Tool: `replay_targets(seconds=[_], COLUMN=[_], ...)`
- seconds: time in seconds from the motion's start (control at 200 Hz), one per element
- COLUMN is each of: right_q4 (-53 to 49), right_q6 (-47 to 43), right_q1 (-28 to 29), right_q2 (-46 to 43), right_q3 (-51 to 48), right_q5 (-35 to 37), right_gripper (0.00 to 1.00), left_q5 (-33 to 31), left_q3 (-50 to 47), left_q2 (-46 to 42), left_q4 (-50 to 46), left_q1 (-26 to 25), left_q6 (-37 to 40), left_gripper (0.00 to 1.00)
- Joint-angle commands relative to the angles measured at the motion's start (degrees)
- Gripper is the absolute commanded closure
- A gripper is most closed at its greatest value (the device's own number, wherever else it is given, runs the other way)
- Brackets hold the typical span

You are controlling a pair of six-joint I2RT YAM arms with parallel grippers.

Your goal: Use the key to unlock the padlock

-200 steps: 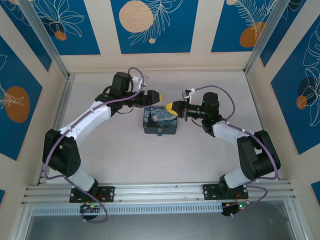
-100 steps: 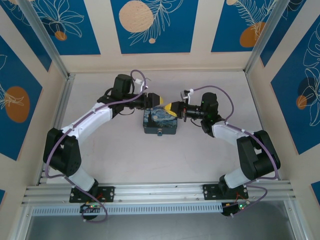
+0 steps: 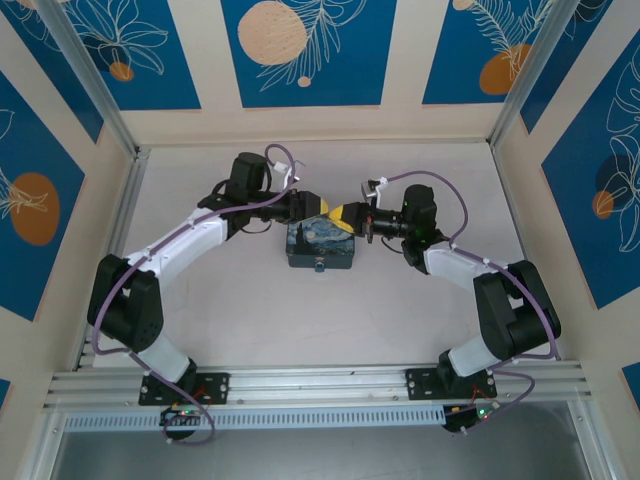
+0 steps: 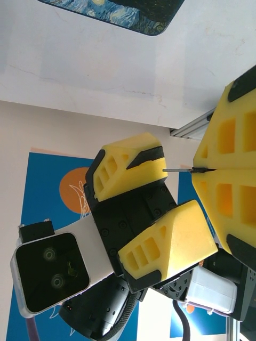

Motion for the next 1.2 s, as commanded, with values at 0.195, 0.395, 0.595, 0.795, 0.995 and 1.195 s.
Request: replay_targets(seconds=[0.195,0.395,0.595,0.795,0.995,1.195], right_q4=[-0.5,-0.5,-0.4,-0.3,2.5,1.6], right_q6=[-0.4,-0.4,-0.2,0.0,2.3,1.3], right_q1=[0.4,0.4,0.2,0.1,-2.3,-7.5], right_q2=[-0.3,-0.2,-0.2,-0.2,-1.8,-7.3], right_q3=[1.4,1.2,1.2,1.4,-0.9,-4.4], right_q5=[0.2,0.4,0.7,0.9,1.6,3.0], right_gripper=[1.00,1.00,1.00,1.00,0.96,0.45], left_q5=[1.8,1.9,2.2,2.1,-1.3,-6.3], left_q3=[-0.4,-0.5,-0.7,-0.8,-2.3,-7.2], left_q2=[0.9,0.8,0.9,0.8,-0.6,-4.2], left_q4=[2.0,1.9,1.9,2.0,3.6,13.0], left_q1=[-0.6,-0.8,-1.1,-1.2,-1.3,-1.2], left_q6=[0.1,0.2,0.6,0.6,0.0,-4.8], left_gripper=[0.72,0.77,0.80,0.97,1.00,1.00])
